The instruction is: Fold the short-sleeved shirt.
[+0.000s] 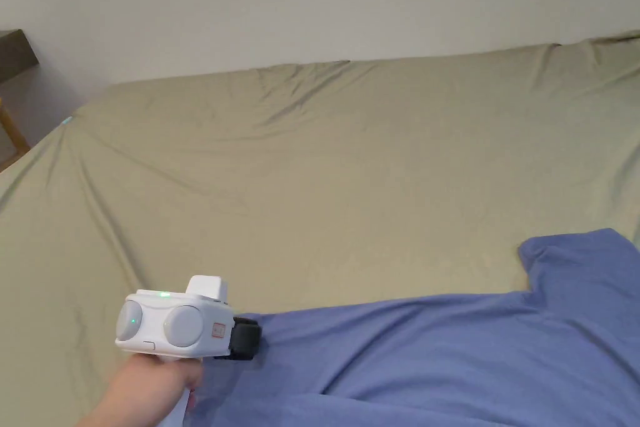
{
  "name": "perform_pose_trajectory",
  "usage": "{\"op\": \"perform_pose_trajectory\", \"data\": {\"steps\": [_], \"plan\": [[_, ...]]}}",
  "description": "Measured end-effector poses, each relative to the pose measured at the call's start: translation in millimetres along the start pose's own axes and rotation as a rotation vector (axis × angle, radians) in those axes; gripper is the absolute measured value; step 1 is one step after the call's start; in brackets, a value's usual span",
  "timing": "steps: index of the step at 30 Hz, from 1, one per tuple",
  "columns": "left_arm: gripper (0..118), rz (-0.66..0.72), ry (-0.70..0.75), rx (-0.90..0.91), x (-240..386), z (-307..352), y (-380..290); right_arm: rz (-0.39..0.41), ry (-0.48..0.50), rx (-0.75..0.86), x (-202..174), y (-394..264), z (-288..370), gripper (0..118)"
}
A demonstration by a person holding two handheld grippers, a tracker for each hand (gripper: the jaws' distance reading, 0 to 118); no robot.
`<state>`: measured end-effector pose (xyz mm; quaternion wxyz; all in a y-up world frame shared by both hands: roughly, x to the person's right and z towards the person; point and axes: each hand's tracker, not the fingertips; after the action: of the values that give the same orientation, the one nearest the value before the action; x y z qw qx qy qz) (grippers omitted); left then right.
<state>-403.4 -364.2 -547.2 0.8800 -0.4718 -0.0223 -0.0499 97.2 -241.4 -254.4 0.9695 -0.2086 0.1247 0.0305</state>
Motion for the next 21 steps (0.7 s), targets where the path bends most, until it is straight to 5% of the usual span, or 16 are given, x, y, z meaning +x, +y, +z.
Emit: {"op": "perform_pose_trajectory", "data": {"steps": [1,2,3,7,11,15,17,18,21], "plan": [[86,0.055,-0.072,0.059,-1,5,-6,-0.008,-0.005,-0.012,3,-2,-2,4],[76,0.059,0.008,0.095,2,11,-9,-0.016,-0.004,-0.016,6,-3,-4,4],[74,0.043,-0.023,0.096,7,13,-12,-0.032,0.000,-0.023,10,-4,-6,4],[2,0.002,-0.018,0.128,22,22,-23,-0.046,0.007,-0.045,21,-8,-17,4],[2,0.052,-0.124,0.148,11,40,-29,-0.092,0.034,-0.103,49,0,-53,4],[2,0.048,-0.168,0.270,8,84,-34,-0.084,-0.076,-0.240,113,24,-130,5],[2,0.063,-0.195,0.304,5,101,-37,-0.149,-0.071,-0.343,149,32,-179,6],[2,0.062,-0.196,0.317,5,108,-40,-0.167,-0.110,-0.401,163,35,-204,13],[2,0.060,-0.211,0.328,10,124,-41,-0.188,-0.145,-0.514,197,29,-262,76]]}}
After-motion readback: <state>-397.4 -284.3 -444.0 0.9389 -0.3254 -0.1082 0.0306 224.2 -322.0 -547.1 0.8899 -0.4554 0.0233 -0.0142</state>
